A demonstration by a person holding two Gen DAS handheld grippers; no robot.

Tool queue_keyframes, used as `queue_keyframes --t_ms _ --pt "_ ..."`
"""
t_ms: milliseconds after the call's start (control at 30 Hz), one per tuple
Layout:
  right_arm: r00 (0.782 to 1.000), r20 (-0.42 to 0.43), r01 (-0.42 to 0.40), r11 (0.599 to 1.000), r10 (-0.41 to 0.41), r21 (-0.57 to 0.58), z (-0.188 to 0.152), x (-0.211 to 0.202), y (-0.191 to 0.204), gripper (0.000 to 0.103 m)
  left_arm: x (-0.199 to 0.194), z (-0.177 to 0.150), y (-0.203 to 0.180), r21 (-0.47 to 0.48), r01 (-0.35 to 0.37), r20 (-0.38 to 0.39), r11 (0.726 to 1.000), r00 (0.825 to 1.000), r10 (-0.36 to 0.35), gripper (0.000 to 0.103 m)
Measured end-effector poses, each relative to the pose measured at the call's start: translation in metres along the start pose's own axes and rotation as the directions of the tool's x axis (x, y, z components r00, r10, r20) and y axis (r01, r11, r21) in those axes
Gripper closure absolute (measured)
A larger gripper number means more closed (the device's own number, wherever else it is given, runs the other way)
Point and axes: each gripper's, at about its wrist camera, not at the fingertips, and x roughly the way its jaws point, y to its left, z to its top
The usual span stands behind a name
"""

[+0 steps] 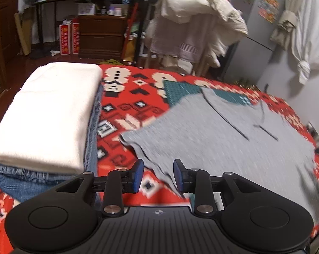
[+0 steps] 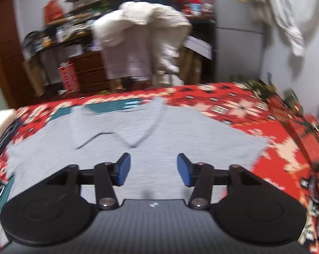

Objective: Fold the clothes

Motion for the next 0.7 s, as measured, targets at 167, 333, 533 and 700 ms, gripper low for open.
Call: queue_keyframes --t_ms 167,333,533,700 --pt "0.999 0.006 -0.049 0.995 0.05 -0.084 -0.012 0.006 0.058 0.036 0.028 0.018 0.018 -0.109 -0.005 -0.026 0.994 1.0 0.002 0.072" --pt "0.997 -0.002 -0.073 0.986 0.073 -0.15 -0.02 0.025 0.101 0.025 0.052 0.03 0.036 -0.221 -0.027 -0.039 0.975 0.999 0.019 0.077" --pt "0.996 -0.023 -0.094 0.986 0.092 -0.135 -0.023 0.056 0.112 0.013 0.071 0.034 0.027 -0.139 -0.1 -0.057 0.985 0.994 0.093 0.083" --pt "0.993 -0.046 -0.113 0.989 0.109 -0.093 -0.02 0.076 0.098 0.003 0.076 0.031 0.024 -0.088 -0.144 -0.067 0.986 0.988 0.138 0.092"
